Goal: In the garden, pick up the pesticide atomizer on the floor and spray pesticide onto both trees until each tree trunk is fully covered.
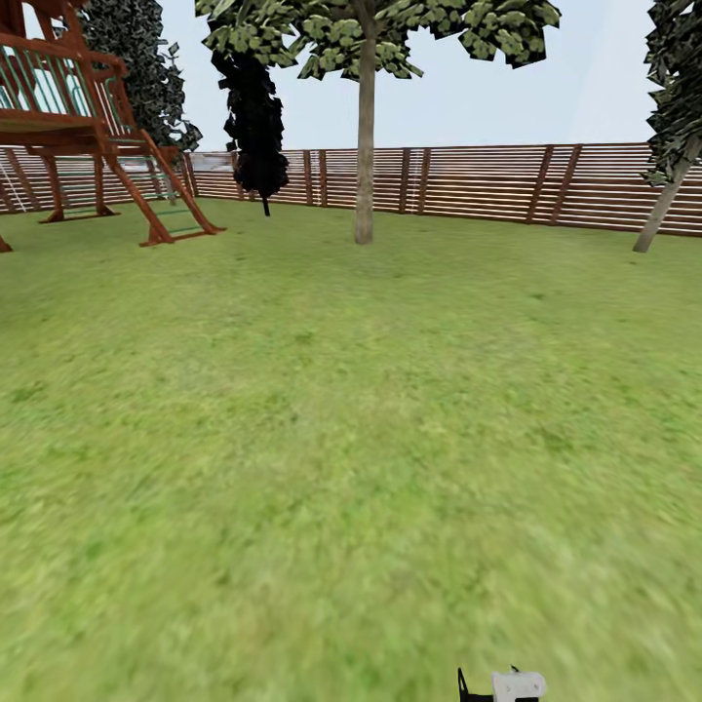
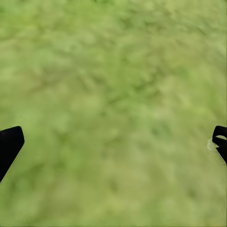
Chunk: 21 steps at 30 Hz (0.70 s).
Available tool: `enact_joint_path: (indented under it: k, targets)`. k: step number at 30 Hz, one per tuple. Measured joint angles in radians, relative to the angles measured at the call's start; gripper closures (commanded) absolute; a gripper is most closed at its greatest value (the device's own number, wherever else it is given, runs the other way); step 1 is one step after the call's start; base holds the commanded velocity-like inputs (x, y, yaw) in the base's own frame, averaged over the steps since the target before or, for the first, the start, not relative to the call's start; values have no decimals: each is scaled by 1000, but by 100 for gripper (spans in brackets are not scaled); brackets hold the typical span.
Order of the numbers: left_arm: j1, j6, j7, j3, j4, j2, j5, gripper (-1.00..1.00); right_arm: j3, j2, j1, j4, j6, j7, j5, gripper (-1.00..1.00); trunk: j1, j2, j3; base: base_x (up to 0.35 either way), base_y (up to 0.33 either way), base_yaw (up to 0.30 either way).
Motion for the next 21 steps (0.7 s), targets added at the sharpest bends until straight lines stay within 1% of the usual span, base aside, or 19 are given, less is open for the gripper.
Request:
enact_joint_path:
  k: [21]
  targets:
    - [0, -1, 0, 0, 0, 0, 0, 100, 0, 0, 0, 0, 0, 0, 0, -100, 0, 0, 0, 339, 0, 0]
